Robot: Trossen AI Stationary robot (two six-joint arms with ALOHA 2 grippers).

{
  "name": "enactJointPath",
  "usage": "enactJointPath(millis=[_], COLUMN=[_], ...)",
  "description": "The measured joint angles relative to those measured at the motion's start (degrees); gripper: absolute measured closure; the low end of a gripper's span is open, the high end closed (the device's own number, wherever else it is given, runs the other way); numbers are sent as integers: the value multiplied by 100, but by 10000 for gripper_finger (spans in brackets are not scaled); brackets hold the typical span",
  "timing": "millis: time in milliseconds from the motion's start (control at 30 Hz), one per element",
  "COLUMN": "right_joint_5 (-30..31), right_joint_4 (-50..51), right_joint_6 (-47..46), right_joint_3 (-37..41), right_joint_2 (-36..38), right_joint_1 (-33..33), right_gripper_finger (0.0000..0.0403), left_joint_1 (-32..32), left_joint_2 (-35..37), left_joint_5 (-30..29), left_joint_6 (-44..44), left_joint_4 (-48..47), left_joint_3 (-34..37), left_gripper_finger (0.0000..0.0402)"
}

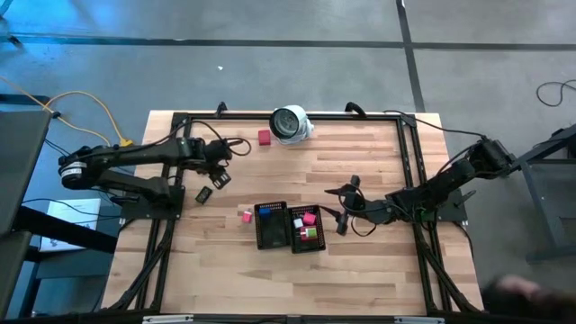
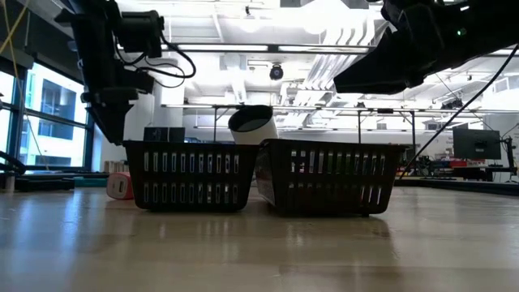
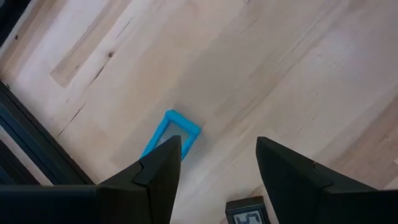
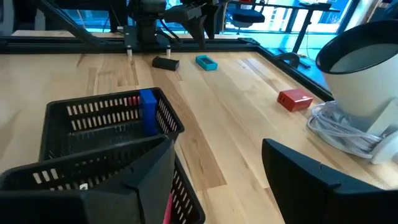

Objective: Pick & Place Office items
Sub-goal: Put the light blue digital clock into the left black bin

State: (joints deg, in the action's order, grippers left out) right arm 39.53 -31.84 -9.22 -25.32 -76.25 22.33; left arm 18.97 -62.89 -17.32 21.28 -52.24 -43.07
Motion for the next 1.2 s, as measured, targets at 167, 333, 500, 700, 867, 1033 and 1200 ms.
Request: enactJointPath(millis=[167, 333, 500, 700, 867, 1033, 1200], right_joint_5=[-267, -265, -276, -519, -536, -534, -527], right_joint_4=[-1, -2, -2, -1, 0, 0, 0], right_joint_6=[-48, -130, -130, -127, -128, -128, -130], right_joint_3=[0, 0, 0, 0, 0, 0, 0], right_joint_2=[0, 0, 0, 0, 0, 0, 0], right_joint_1=[2, 1, 7, 7, 7, 7, 7], right_gripper_finger=[174, 174, 174, 174, 174, 174, 174], left_joint_1=[136, 583, 1001, 1502, 1837, 2019, 2219], left_joint_2=[11, 17, 17, 17, 17, 20, -94], left_joint_5=[-50, -251, -159, 291, 961, 1234, 1546], left_joint_6=[35, 118, 80, -267, -887, -1119, -1275], left_joint_4=[-37, -62, -40, 57, 175, 189, 201], left_joint_3=[0, 0, 0, 0, 0, 0, 2], left_gripper_finger=[202, 202, 202, 202, 202, 202, 202])
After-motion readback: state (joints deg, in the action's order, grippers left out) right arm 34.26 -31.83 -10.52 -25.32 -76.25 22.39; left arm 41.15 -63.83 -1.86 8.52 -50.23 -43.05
